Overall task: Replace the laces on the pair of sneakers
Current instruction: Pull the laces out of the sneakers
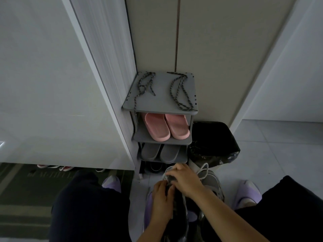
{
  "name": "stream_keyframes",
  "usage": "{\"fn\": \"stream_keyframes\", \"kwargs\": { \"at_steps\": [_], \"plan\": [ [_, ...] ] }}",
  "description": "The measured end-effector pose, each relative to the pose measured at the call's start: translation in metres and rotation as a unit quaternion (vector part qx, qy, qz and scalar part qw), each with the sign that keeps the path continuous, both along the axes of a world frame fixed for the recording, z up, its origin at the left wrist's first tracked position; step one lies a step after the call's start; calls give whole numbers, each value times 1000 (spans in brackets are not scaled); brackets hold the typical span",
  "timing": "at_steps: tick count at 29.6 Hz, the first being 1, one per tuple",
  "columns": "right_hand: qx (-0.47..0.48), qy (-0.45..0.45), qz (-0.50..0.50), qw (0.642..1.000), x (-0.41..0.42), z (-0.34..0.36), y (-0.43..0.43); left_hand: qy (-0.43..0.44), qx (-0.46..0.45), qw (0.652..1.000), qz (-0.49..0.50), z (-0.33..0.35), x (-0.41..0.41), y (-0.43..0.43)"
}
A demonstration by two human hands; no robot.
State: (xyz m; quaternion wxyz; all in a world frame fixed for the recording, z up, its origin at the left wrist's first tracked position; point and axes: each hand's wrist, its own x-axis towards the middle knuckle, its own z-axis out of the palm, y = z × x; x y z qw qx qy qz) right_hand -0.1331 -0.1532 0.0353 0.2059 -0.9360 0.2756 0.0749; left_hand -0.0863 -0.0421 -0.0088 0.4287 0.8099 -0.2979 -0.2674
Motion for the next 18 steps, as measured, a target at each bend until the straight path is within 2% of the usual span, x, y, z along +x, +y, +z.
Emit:
{"fn": "stream_keyframes", "kwargs": {
  "at_steps": [2,4,11,12,14,16,17,18],
  "plan": [
    [48,2,-23,999,-1,5,-3,-8,-11,1000,-5,1,-1,0],
    [120,-23,-86,989,-2,10,-4,-14,-20,1000,-4,1,-2,0],
    [165,-67,-167,970,9,0,10,50,-23,998,22,0,1,2],
    [202,-109,-191,955,11,3,9,53,-14,998,23,0,1,2],
    [292,-247,-252,889,12,24,2,40,4,999,25,1,1,1],
    [307,-366,-308,823,9,50,-12,34,22,999,28,1,-1,-1],
    [295,-391,-320,811,5,59,-19,35,25,999,32,0,0,-1],
    [283,-392,-319,815,1,62,-25,46,33,998,30,5,0,0]
  ]
}}
